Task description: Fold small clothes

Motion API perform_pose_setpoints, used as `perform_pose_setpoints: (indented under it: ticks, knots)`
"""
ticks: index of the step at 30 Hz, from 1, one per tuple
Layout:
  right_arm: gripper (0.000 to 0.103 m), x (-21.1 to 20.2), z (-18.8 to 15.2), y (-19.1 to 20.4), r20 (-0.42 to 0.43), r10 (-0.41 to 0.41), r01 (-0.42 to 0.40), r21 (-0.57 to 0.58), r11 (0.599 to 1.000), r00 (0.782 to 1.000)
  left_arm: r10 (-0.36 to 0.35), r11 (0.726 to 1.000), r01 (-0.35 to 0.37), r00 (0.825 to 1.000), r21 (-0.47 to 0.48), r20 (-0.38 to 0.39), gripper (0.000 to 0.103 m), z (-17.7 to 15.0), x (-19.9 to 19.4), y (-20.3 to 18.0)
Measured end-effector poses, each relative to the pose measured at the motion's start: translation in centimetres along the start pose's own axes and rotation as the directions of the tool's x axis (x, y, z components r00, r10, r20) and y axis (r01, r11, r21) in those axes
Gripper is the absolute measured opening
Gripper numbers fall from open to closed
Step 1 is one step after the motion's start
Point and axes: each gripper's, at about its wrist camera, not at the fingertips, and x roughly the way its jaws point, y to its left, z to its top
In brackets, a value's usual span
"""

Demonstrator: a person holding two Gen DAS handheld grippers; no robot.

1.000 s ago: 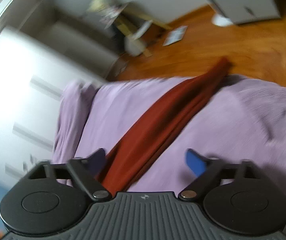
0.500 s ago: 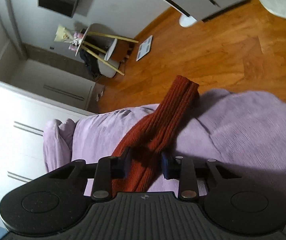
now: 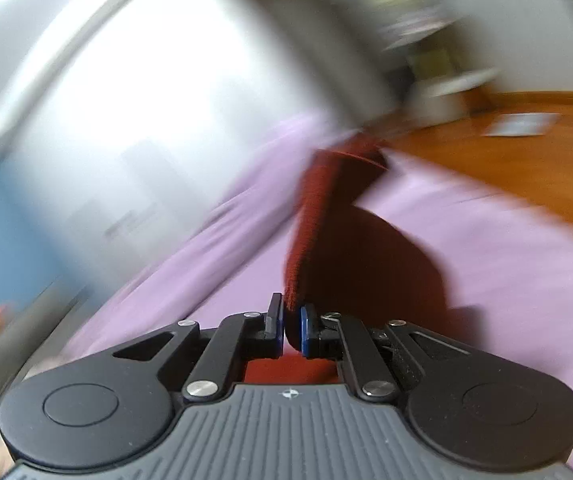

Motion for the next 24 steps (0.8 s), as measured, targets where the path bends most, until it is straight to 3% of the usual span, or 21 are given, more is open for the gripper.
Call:
perform_pose_setpoints:
  ticks: [2, 4, 7, 12, 16, 19, 24]
  knots:
    - [0.018, 2.3, -2.7, 2.7, -0.105, 0.101, -0.102, -0.001, 0.995, 0.989, -0.048, 0.999, 0.048, 0.999, -0.002, 0.004, 0.099, 1.4, 1.5, -0.1]
    - [0.040, 3.9, -5.4, 3.8, -0.177, 0.100, -0.099, 0.014, 0.995, 0.979, -0.084, 0.996, 0.084, 0.996, -0.024, -0.010, 0.099, 2.5, 3.4, 0.2]
    - [0.041, 4.4, -8.6, 3.2, -0.235, 0.033, -0.022, 0.050, 0.998, 0.971, -0.117, 0.992, 0.115, 0.992, -0.045, -0.054, 0.099, 3.7, 6.6, 0.8]
    - [0.041, 3.1, -10.6, 0.2, -0.307, -0.005, 0.055, 0.155, 0.986, 0.952, -0.151, 0.981, 0.134, 0.981, -0.141, -0.122, 0.092, 5.4, 11.8, 2.0]
    - [0.042, 2.1, -11.8, -0.9, -0.330, 0.013, 0.058, 0.205, 0.977, 0.944, -0.155, 0.963, 0.119, 0.979, -0.241, -0.134, 0.087, 6.6, 14.8, 3.8]
    - [0.042, 2.7, -11.6, -1.8, -0.334, 0.038, 0.050, 0.252, 0.967, 0.942, -0.141, 0.954, 0.090, 0.977, -0.285, -0.163, 0.078, 7.0, 16.3, 4.7]
    - [0.042, 3.9, -11.9, -2.3, -0.322, 0.093, 0.018, 0.324, 0.946, 0.942, -0.067, 0.963, 0.015, 0.980, -0.269, -0.188, 0.073, 7.7, 17.6, 5.8]
